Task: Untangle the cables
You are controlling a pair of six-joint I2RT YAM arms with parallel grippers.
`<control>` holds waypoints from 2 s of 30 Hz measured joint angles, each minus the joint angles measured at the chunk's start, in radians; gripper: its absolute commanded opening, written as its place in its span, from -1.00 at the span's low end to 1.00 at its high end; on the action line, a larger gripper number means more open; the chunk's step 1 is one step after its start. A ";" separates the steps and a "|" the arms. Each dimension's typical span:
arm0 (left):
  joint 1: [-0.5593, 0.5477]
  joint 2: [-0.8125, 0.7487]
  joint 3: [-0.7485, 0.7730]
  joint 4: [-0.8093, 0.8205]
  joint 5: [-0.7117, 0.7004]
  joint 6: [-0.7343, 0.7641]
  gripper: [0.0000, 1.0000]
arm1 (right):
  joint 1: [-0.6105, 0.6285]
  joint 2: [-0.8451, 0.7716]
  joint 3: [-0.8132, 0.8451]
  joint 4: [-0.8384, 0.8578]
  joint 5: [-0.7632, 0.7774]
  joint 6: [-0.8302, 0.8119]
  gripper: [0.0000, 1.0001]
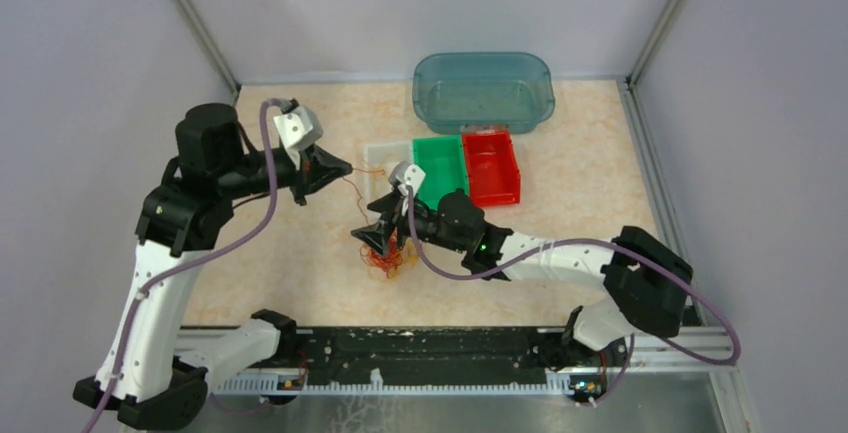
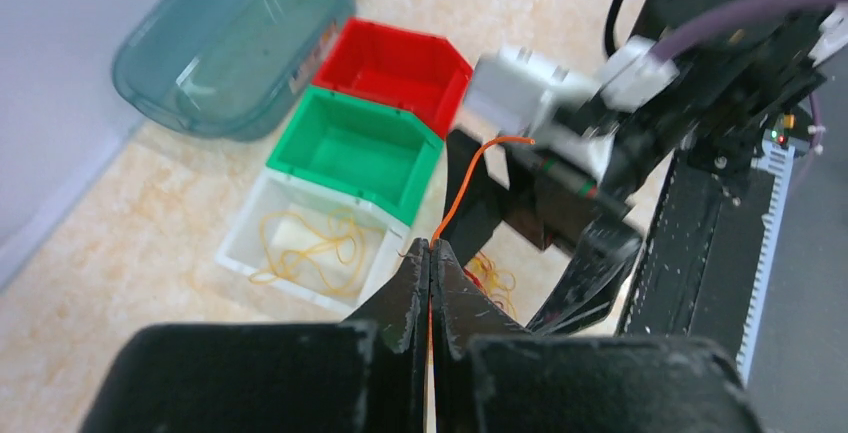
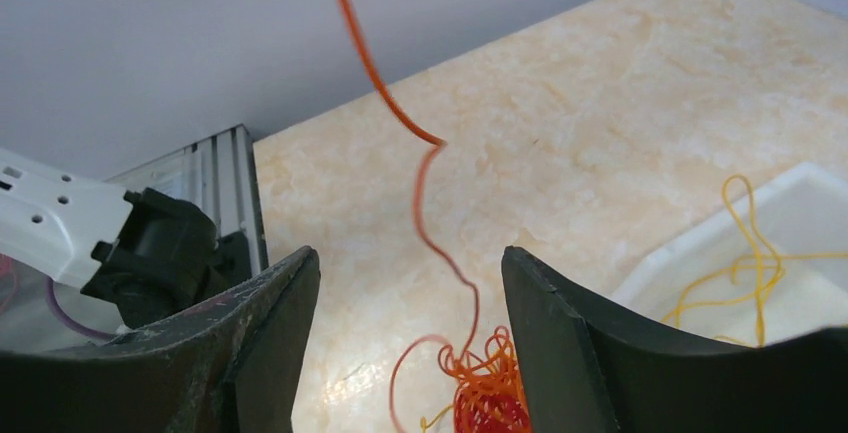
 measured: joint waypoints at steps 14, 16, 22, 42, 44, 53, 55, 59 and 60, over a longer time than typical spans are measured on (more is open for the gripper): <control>0.000 -0.024 0.138 0.132 -0.064 -0.083 -1.00 | 0.000 0.180 0.014 0.161 -0.038 0.098 0.12; 0.000 -0.031 0.158 0.198 -0.107 -0.079 -1.00 | 0.000 0.188 -0.010 0.184 -0.037 0.114 0.12; 0.000 -0.053 0.195 0.375 -0.197 -0.079 -1.00 | 0.000 0.221 -0.064 0.229 -0.033 0.148 0.10; 0.000 -0.029 0.368 0.796 -0.306 -0.001 -1.00 | 0.003 0.358 -0.193 0.306 -0.002 0.210 0.01; 0.000 -0.016 0.397 0.798 -0.305 0.003 -1.00 | 0.003 0.355 -0.198 0.308 0.007 0.208 0.19; 0.000 -0.066 0.306 0.695 -0.201 -0.022 -1.00 | 0.002 0.020 -0.061 0.080 -0.015 0.103 0.52; 0.000 -0.080 0.267 0.661 -0.172 -0.031 -1.00 | 0.001 -0.054 0.025 0.029 -0.042 0.072 0.59; 0.000 -0.097 0.204 0.601 -0.111 -0.038 -1.00 | 0.000 -0.179 0.122 -0.041 -0.091 0.019 0.69; 0.000 -0.097 0.194 0.587 -0.093 -0.039 -1.00 | 0.000 -0.199 0.133 -0.057 -0.104 0.007 0.69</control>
